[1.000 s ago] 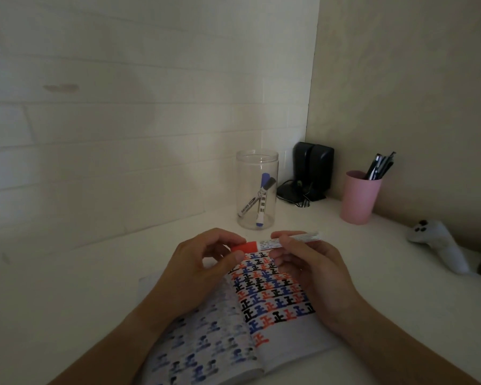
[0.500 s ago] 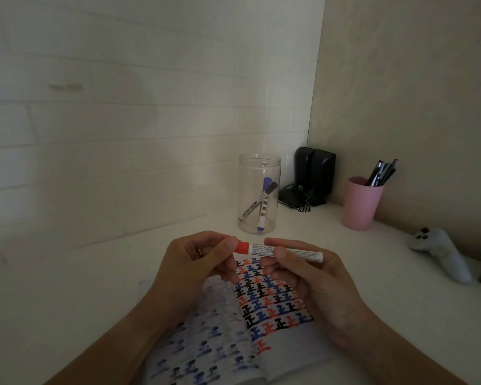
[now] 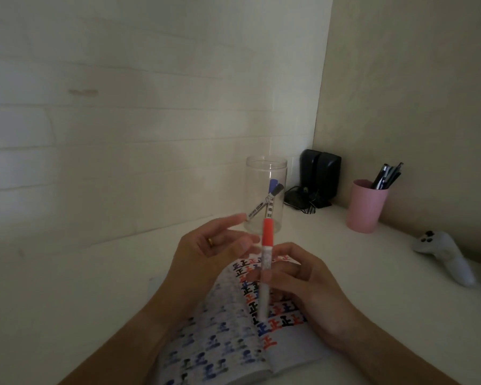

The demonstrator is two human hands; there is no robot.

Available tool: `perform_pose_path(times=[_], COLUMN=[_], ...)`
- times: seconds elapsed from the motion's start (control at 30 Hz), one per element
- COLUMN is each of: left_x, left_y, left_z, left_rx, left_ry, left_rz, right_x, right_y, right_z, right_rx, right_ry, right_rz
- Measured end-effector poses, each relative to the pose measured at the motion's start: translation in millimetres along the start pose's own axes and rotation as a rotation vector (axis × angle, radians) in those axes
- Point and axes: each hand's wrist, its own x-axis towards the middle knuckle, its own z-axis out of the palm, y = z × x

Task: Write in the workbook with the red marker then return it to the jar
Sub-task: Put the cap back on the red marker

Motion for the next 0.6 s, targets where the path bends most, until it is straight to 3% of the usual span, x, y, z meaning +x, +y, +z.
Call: perform_pose_path(times=[0.07, 0.2, 0.33, 0.6], left_x=[-2.0, -2.7, -0.9, 2.4], left_y=[-4.8, -15.0, -18.8, -23.2], left_z=[-3.2, -12.4, -23.7, -34.4], left_rx=[0.173, 0.833, 1.053, 1.154], left_ry=[-0.074, -0.124, -0.045, 0.090], left_rz=[0.038, 0.219, 0.236, 0.293], right_x=[1.4, 4.6, 7.2, 99.3], right_y=[0.7, 4.9, -2.9, -111.5], right_z=[-2.4, -6.7, 0.2, 17.3], right_rx=[0.035, 0.049, -0.025, -0.606], right_ry=[-0.041, -0.040, 0.077, 0.487], right_rz=[0.040, 0.102, 0.112, -0.523])
